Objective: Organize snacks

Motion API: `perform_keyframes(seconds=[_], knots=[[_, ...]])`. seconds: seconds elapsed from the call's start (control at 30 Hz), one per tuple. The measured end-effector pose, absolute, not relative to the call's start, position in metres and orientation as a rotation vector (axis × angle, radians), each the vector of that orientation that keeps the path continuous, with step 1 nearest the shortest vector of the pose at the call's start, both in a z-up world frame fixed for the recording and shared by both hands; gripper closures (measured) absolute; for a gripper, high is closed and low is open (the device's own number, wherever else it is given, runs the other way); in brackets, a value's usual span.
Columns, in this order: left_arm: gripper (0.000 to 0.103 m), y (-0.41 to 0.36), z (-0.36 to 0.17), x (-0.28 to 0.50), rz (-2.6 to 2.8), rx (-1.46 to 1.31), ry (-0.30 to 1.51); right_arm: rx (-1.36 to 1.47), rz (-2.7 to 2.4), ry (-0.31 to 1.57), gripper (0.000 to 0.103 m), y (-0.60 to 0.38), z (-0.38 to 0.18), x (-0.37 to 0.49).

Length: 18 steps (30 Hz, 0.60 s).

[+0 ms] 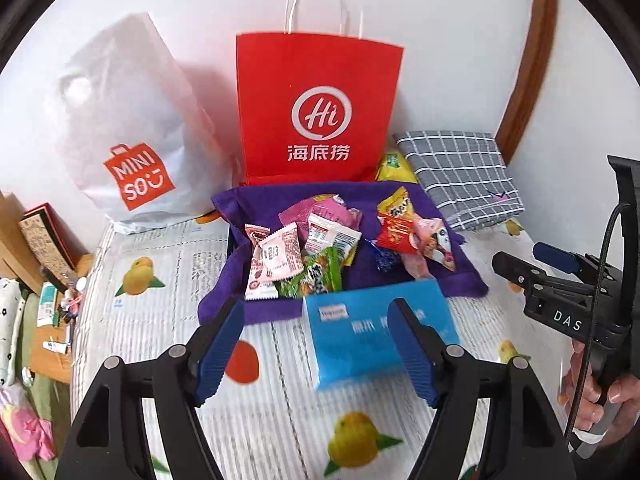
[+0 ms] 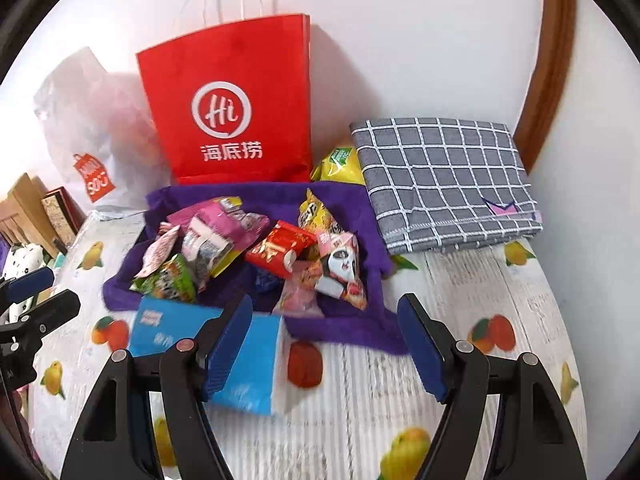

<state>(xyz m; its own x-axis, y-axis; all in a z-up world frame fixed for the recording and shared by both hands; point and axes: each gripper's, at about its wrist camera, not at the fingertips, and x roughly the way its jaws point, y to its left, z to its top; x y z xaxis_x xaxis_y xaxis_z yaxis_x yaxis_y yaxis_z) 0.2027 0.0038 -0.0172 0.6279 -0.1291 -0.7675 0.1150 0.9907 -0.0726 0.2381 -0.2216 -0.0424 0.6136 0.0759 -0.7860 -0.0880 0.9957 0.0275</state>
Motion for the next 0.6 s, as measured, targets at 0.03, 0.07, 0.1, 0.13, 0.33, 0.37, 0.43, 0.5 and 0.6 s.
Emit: perform_keyframes(seconds=[0.03, 0.07, 0.1, 0.13, 0.33, 0.37, 0.43, 0.5, 0.6], knots=[[0.028, 0.002, -0.015, 0.197, -0.139, -0.015, 0.876, -0.013, 0.095, 0.904, 0.029, -0.222, -0.039, 0.230], [0.026, 0.001, -0.012, 0.189, -0.138, -0.013, 0.869, -0.012, 0.095, 0.901, 0.029, -0.222, -0.036, 0.225], [0.026, 0.000, -0.010, 0.182, -0.137, -0.014, 0.860, -0.011, 0.095, 0.897, 0.028, -0.222, -0.032, 0.217], [0.025, -0.001, -0.008, 0.175, -0.136, -0.015, 0.853, -0.011, 0.096, 0.891, 0.024, -0.222, -0.029, 0.209], [0.020, -0.004, -0.004, 0.147, -0.116, -0.023, 0.843, -0.001, 0.087, 0.850, 0.014, -0.225, -0.017, 0.173], [0.019, -0.005, -0.003, 0.142, -0.109, -0.022, 0.839, 0.002, 0.083, 0.843, 0.013, -0.226, -0.015, 0.167], [0.015, -0.006, -0.001, 0.133, -0.103, -0.025, 0.827, 0.004, 0.075, 0.835, 0.010, -0.227, -0.013, 0.157], [0.014, -0.008, 0.002, 0.124, -0.099, -0.029, 0.814, -0.003, 0.073, 0.824, 0.006, -0.228, -0.010, 0.147], [0.014, -0.009, 0.004, 0.116, -0.095, -0.030, 0.804, -0.023, 0.066, 0.803, 0.005, -0.226, -0.007, 0.133]])
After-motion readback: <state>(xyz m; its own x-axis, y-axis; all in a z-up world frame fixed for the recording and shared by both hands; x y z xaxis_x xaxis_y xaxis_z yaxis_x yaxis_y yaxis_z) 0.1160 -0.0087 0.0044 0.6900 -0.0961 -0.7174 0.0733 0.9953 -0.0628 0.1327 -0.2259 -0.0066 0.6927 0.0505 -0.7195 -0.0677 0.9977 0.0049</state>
